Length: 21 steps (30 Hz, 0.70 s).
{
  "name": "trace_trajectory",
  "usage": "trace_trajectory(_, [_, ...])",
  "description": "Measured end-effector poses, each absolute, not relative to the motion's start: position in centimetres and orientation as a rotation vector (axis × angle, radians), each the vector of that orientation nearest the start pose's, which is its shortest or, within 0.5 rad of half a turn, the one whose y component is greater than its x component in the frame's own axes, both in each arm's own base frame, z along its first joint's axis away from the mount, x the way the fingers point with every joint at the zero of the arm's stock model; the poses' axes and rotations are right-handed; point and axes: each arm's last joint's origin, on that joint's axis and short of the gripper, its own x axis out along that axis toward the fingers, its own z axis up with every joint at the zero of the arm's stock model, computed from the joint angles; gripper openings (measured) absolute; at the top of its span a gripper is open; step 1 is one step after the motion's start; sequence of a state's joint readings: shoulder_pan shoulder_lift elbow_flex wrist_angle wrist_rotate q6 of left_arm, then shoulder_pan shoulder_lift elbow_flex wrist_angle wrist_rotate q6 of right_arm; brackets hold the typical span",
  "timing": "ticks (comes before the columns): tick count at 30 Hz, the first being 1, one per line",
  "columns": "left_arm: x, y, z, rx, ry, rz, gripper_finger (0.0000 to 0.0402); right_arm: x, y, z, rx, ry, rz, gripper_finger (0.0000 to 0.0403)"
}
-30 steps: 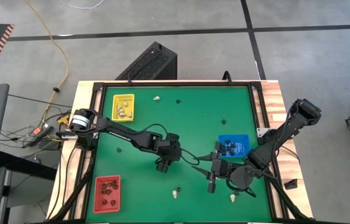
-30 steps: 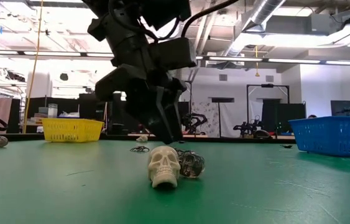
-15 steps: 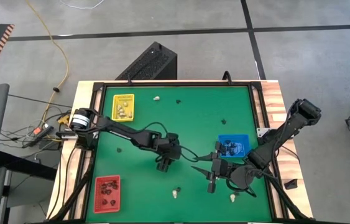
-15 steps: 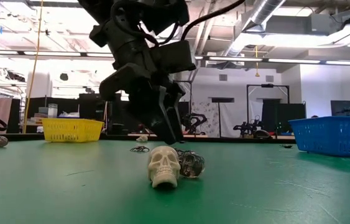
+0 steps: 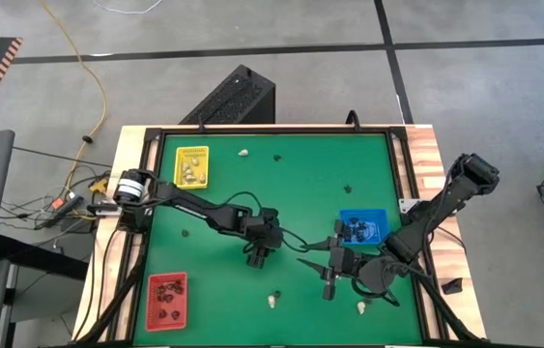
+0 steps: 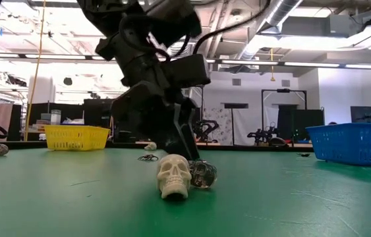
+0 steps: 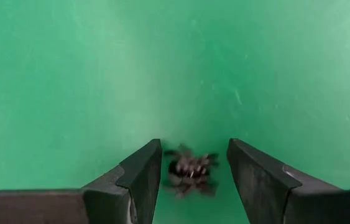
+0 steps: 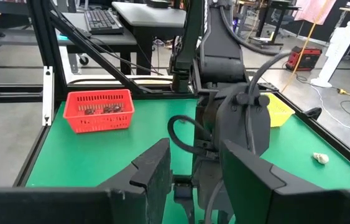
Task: Sort Halloween decoration
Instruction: Put the black spider toy into the blue bin
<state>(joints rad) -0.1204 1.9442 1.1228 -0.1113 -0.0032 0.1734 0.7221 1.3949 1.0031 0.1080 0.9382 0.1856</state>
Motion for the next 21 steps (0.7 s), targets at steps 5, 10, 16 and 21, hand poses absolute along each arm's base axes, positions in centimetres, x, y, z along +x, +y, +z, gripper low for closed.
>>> trace_trajectory(5, [38.2,-4.6,13.1,0.213,0.935,-0.196,0.0179,24.3,18.5,30.2,-0.030,0.171,-0.224,0.0170])
trace_trajectory(10, [38.0,-4.6,13.3,0.213,0.945,-0.197,0.0179,24.3,18.5,30.1,-0.037,0.173,-0.224,0.0170])
trace_trajectory(16, [38.2,-4.7,15.1,0.213,0.897,-0.211,0.0179,24.3,18.5,30.1,-0.038,0.174,-0.224,0.0170])
trace_trajectory(21, [38.4,-4.8,15.5,0.219,0.888,-0.218,0.0179,24.3,18.5,30.1,-0.039,0.174,-0.224,0.0170])
